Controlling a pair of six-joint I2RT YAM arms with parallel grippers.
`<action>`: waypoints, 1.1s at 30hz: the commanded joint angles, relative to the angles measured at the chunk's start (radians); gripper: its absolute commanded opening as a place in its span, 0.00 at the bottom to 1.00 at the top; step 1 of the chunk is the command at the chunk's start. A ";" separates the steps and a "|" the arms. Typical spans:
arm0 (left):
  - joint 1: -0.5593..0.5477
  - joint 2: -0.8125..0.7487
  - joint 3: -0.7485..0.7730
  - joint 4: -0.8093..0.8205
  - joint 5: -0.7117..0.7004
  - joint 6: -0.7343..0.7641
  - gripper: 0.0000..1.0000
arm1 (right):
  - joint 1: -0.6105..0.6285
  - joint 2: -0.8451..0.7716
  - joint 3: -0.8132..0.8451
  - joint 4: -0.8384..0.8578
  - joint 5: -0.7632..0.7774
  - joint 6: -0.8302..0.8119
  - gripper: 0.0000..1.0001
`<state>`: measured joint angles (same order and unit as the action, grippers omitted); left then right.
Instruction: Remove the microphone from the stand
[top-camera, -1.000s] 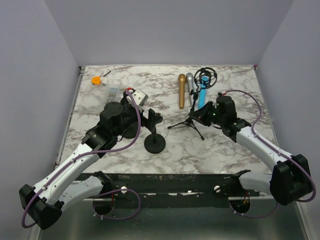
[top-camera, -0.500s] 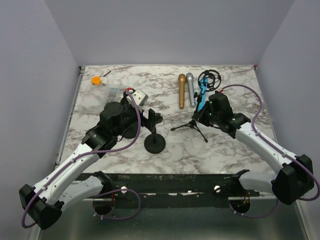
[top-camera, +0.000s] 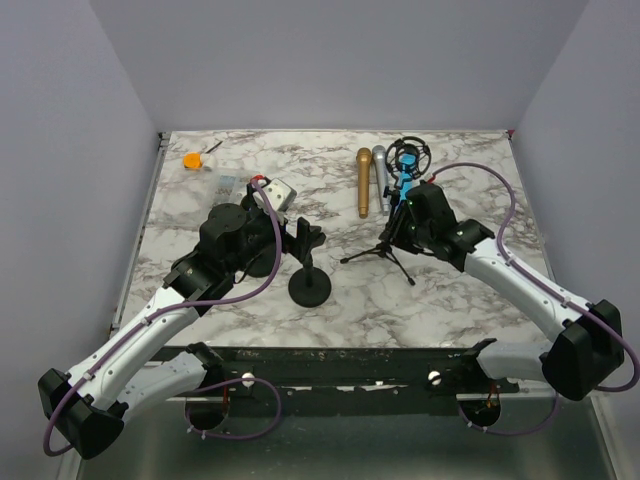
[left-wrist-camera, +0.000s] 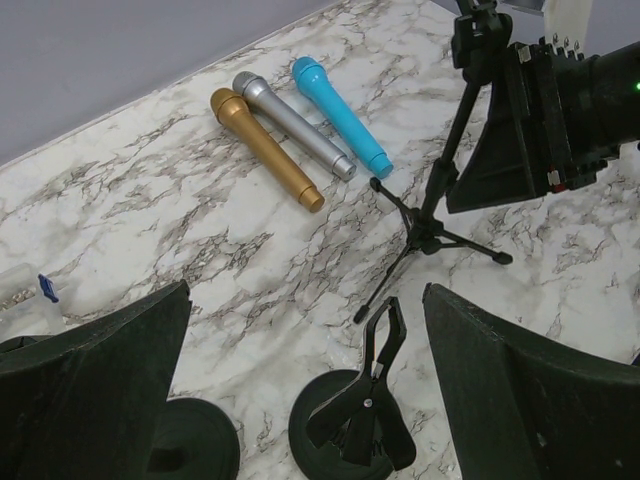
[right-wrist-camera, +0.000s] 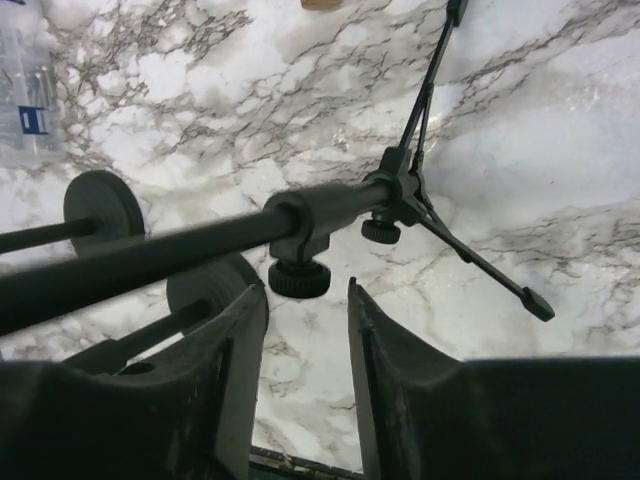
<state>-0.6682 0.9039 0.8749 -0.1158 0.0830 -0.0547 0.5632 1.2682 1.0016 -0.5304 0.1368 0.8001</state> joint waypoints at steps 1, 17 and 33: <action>-0.004 0.004 0.025 -0.018 0.018 -0.007 0.99 | 0.010 -0.032 -0.053 0.073 -0.104 0.018 0.44; -0.004 0.003 0.024 -0.020 0.022 -0.007 0.98 | -0.086 -0.326 -0.154 0.066 -0.115 -0.070 0.92; -0.004 0.003 0.020 -0.016 0.018 -0.007 0.99 | -0.091 -0.220 0.120 0.100 0.038 -0.022 0.95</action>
<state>-0.6682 0.9127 0.8749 -0.1223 0.0948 -0.0608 0.4767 0.9810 1.0565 -0.4309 0.1375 0.7811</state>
